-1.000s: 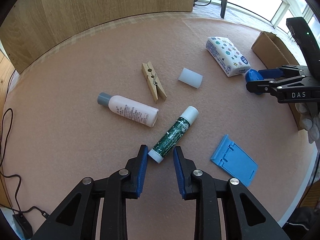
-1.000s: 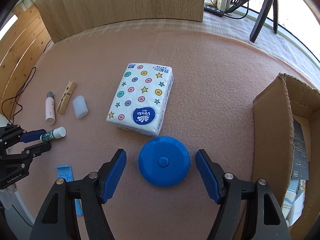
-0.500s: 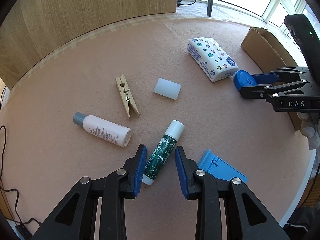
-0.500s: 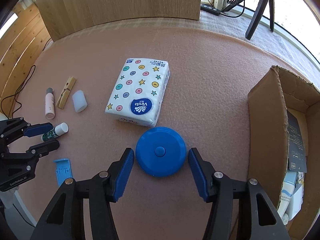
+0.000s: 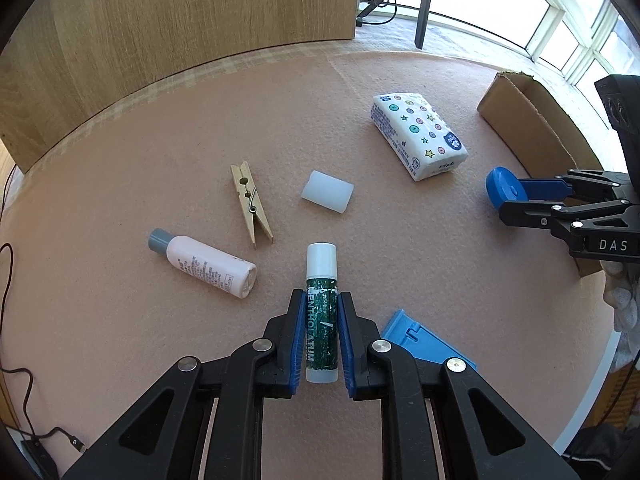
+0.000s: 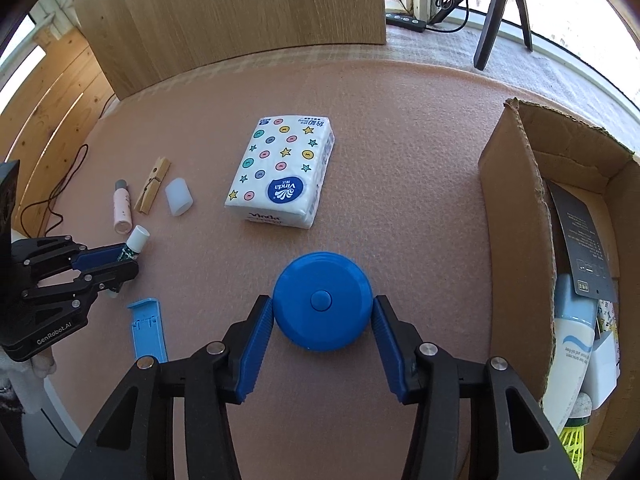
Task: Organize objects
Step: 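Lift the lip balm with the left tool while the right tool grasps the blue tape measure, then carry the lip balm and tape measure into the box and open both tools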
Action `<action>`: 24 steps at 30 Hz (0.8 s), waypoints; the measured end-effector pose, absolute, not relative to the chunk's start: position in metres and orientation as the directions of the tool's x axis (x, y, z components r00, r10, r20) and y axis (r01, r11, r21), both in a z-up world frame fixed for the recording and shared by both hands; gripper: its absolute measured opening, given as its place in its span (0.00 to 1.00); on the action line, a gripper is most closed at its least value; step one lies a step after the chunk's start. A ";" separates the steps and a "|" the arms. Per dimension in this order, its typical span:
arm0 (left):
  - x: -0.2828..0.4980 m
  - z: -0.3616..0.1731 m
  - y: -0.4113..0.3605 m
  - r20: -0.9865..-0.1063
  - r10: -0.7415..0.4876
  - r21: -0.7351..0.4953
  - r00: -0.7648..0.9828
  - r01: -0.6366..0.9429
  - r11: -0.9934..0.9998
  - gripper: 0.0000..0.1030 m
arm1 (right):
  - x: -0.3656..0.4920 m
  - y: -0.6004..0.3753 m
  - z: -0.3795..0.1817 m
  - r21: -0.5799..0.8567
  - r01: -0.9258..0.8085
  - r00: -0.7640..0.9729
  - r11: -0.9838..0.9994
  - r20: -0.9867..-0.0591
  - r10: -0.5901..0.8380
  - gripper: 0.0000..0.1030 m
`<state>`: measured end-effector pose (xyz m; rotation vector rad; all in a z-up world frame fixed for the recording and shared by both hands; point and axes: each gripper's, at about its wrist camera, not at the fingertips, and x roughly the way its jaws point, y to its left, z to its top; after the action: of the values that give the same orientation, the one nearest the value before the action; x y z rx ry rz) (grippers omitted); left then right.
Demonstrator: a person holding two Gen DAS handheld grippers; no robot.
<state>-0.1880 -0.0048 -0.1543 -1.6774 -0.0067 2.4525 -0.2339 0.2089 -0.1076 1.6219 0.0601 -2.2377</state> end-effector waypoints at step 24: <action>-0.223 -0.085 0.156 -0.840 0.335 -0.189 -0.428 -0.349 -0.918 0.16 | -0.182 0.354 -0.024 0.161 0.191 -0.469 -0.968 -0.852 -0.234 0.45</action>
<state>-0.2229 0.1557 -0.0846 -1.3826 0.0192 2.3587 -0.1821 0.3542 -0.0242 1.4580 -0.0625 -2.4980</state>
